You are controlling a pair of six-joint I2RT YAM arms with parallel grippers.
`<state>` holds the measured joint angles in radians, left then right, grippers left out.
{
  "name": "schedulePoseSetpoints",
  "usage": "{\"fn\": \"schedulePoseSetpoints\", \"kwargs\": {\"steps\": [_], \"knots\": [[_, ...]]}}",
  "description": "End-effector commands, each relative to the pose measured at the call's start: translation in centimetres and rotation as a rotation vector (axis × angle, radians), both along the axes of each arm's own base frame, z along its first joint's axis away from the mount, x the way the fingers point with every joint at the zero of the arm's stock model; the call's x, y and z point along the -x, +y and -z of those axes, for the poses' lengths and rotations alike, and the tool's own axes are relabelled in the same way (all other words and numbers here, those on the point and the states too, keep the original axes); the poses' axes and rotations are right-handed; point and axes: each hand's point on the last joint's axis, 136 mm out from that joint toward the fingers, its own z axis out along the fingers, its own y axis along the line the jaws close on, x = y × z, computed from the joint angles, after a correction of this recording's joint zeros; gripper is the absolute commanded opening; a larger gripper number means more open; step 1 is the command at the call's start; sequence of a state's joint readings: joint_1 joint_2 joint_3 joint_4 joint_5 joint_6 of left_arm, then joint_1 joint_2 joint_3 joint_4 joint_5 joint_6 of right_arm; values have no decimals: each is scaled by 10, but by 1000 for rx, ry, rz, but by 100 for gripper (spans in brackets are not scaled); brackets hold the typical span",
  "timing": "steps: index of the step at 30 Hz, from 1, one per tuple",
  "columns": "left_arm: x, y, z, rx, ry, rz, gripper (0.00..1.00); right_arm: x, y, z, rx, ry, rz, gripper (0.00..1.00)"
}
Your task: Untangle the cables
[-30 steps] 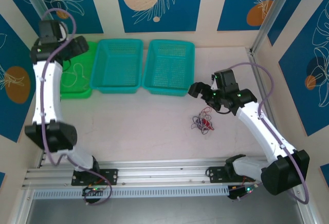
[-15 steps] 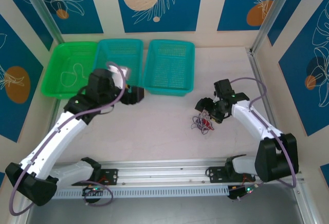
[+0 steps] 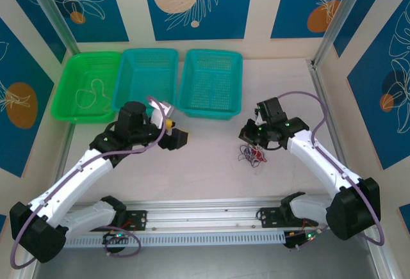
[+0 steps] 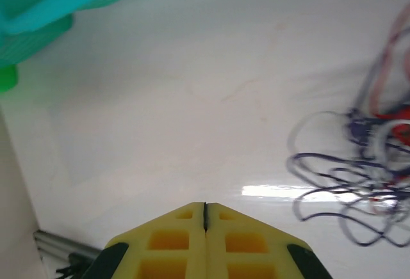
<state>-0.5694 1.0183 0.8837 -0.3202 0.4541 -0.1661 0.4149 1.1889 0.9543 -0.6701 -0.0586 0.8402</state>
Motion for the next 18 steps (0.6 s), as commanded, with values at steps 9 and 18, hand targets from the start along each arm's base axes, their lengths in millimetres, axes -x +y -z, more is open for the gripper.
{"fn": "schedulePoseSetpoints", "kwargs": {"steps": [9,18], "knots": [[86,-92,38,-242,-818,678,93,37,-99,22,88,118,475,43],[38,-206,49,-187,-818,680,83,66,-116,57,5,217,564,55]]}}
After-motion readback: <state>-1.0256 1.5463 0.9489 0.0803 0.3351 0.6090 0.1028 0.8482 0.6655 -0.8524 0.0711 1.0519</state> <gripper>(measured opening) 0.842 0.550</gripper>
